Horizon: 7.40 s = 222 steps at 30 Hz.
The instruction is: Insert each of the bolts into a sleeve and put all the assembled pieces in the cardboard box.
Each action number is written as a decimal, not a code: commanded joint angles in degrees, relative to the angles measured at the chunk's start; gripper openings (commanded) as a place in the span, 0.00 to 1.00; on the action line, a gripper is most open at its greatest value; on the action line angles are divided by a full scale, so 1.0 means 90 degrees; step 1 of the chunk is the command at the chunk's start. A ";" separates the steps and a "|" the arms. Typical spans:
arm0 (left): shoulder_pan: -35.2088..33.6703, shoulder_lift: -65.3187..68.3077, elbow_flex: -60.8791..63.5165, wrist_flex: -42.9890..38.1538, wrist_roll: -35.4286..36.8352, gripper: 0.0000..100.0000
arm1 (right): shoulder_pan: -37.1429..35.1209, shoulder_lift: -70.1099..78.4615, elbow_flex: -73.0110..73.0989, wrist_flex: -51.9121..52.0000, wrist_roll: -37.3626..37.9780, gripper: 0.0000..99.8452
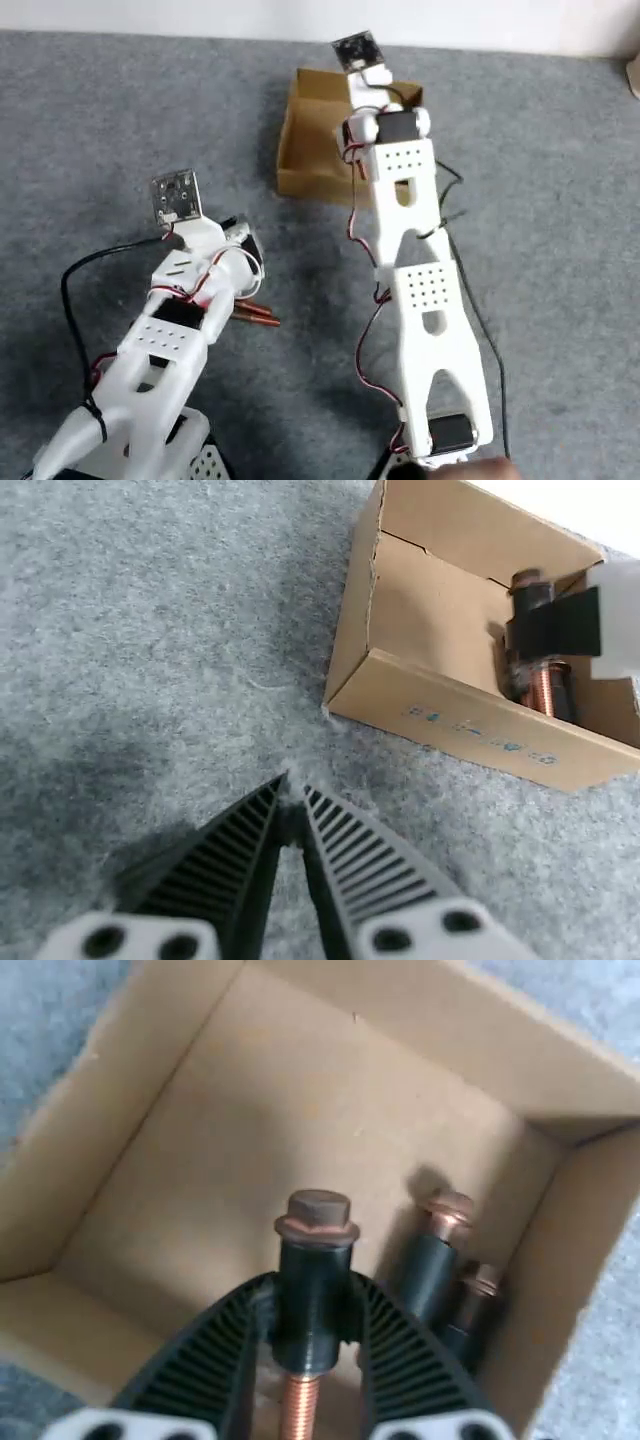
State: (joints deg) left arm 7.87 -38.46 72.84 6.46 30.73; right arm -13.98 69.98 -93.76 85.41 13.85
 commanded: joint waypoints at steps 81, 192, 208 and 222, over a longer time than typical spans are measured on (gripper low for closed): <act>-0.4772 0.0005 -0.1998 0.4640 0.1368 0.01 | -0.4430 -0.3346 0.5807 -0.0552 0.1778 0.30; 0.0171 0.0044 -0.1636 0.5236 0.3184 0.26 | -0.0405 -0.9802 0.8396 0.1724 0.2530 0.01; -0.0777 0.0054 -0.0728 0.4806 0.3263 0.26 | -0.0386 -1.0076 0.9050 0.1724 0.2501 0.01; -0.0777 0.0054 -0.0337 0.3429 0.3292 0.26 | -0.0396 -1.0076 0.9431 0.1714 0.2325 0.01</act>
State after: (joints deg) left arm 1.36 -38.11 71.78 38.90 60.09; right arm -18.11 -18.64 -11.12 100.09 35.47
